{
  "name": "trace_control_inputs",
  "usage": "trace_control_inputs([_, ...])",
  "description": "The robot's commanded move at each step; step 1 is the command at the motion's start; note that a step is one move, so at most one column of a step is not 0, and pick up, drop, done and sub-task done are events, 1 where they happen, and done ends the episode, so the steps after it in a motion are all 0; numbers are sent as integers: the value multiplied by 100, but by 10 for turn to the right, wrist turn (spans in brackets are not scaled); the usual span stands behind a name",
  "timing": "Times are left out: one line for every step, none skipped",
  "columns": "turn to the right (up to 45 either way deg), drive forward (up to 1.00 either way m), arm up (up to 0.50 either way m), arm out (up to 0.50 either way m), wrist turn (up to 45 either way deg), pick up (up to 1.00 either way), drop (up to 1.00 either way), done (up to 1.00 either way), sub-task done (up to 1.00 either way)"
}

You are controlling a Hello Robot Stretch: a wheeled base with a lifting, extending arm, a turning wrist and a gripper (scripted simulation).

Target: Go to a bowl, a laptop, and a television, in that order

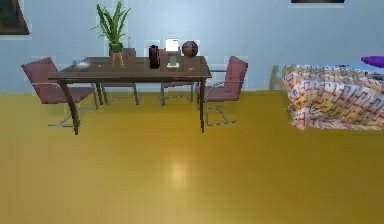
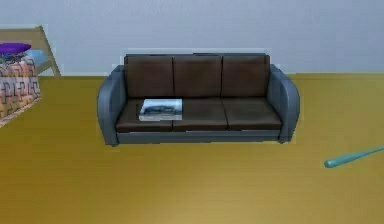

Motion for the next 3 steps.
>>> trace_control_inputs([0,65,0,0,0,0,0,0,0])
trace_control_inputs([-330,0,0,0,0,0,0,0,0])
trace_control_inputs([0,100,0,0,0,0,0,0,0])
